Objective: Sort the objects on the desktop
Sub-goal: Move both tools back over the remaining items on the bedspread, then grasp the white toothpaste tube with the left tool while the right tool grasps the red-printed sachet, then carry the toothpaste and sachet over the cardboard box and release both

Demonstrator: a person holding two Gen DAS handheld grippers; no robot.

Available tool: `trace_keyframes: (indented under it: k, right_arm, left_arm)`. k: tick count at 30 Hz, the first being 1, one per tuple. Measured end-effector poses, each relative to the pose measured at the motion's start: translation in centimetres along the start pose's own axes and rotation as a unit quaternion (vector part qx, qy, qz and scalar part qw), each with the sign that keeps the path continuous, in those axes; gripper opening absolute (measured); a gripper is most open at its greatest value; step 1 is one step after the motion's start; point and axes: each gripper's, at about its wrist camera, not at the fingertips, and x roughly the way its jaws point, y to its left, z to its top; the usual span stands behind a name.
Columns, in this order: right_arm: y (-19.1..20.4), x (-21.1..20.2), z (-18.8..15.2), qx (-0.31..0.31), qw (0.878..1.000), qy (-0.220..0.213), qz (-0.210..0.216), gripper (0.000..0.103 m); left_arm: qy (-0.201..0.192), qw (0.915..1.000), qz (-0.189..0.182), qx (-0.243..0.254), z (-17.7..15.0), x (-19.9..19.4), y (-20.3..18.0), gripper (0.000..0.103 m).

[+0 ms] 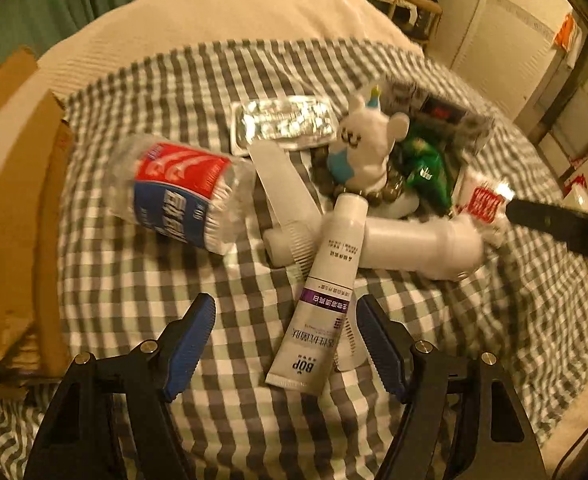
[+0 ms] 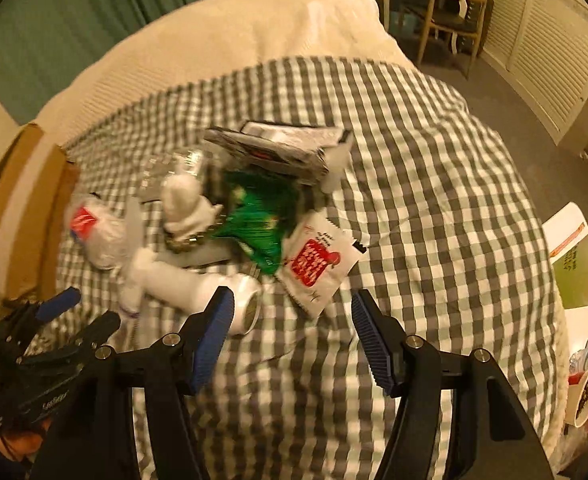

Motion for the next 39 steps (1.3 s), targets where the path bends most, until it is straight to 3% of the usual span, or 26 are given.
trace_keyframes:
  k: [4, 8, 11, 14, 23, 30, 39]
  right_arm:
    - [-0.9, 2.3, 0.8, 0.003, 1.000, 0.009, -0.014, 0.061]
    - [-1.4, 4.4, 1.6, 0.009, 1.000, 0.020, -0.019, 0.059]
    - [-1.6, 5.7, 1.7, 0.011, 0.999, 0.030, -0.017, 0.044]
    - [-1.6, 6.6, 1.7, 0.011, 0.999, 0.036, -0.018, 0.034]
    - [-0.9, 5.5, 1.6, 0.011, 1.000, 0.026, -0.002, 0.007]
    - [0.1, 2.8, 1.3, 0.022, 0.999, 0.023, 0.030, 0.003]
    - [2.2, -3.0, 0.5, 0.005, 1.000, -0.007, 0.030, 0.003]
  left_arm:
    - [0.013, 0.9997, -0.015, 0.011, 0.1, 1.6, -0.4, 0.060]
    - [-0.002, 0.9987, -0.043, 0.029, 0.6, 1.7, -1.0, 0.027]
    - [-0.004, 0.9982, -0.045, 0.039, 1.0, 1.7, -1.4, 0.026]
    - [0.001, 0.9980, -0.061, 0.019, 1.3, 1.8, -0.7, 0.025]
    - [-0.004, 0.9980, -0.064, -0.001, 0.9, 0.6, -0.1, 0.025]
    - [-0.018, 0.9978, -0.063, -0.014, 0.6, -1.9, 0.8, 0.025]
    - [-0.058, 0.9960, -0.062, -0.029, 0.3, -7.4, 1.8, 0.025]
